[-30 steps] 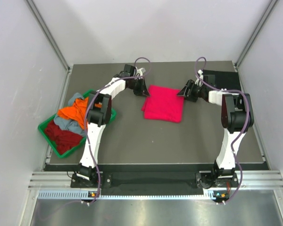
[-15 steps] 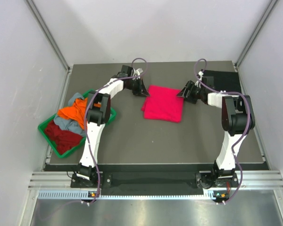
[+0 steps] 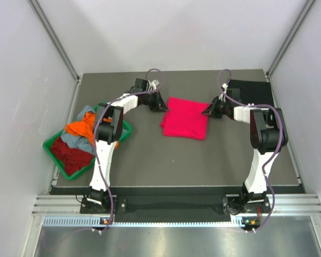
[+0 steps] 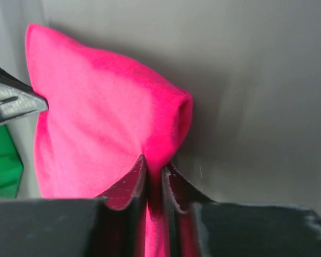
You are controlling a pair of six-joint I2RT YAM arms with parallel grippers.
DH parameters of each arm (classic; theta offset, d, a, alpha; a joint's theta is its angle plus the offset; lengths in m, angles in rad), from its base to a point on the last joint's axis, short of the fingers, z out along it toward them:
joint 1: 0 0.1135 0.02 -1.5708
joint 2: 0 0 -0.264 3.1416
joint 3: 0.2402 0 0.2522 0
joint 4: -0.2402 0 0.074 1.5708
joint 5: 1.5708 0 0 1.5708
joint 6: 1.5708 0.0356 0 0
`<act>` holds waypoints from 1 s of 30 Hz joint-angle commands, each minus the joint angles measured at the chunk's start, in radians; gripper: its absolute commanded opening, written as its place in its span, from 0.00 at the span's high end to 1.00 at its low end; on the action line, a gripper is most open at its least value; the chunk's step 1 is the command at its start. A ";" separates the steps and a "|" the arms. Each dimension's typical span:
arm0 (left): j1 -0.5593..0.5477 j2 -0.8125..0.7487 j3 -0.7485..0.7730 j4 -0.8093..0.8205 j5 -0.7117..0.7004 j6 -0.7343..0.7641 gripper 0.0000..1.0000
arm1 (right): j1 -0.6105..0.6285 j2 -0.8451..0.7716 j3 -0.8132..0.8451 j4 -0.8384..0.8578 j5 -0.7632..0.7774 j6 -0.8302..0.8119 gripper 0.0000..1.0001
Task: Fold and stack the t-shirts
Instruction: Neatly place the folded tshirt to the corner
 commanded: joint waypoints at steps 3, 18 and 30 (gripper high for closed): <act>-0.007 -0.169 -0.221 0.228 -0.029 -0.173 0.76 | 0.014 -0.087 0.042 -0.075 0.019 -0.060 1.00; -0.013 -0.549 -0.393 -0.008 -0.107 0.029 0.65 | 0.005 -0.158 0.367 -0.566 0.220 -0.379 1.00; -0.045 -0.672 -0.489 -0.043 -0.087 0.084 0.64 | -0.067 -0.219 0.501 -0.686 0.439 -0.588 1.00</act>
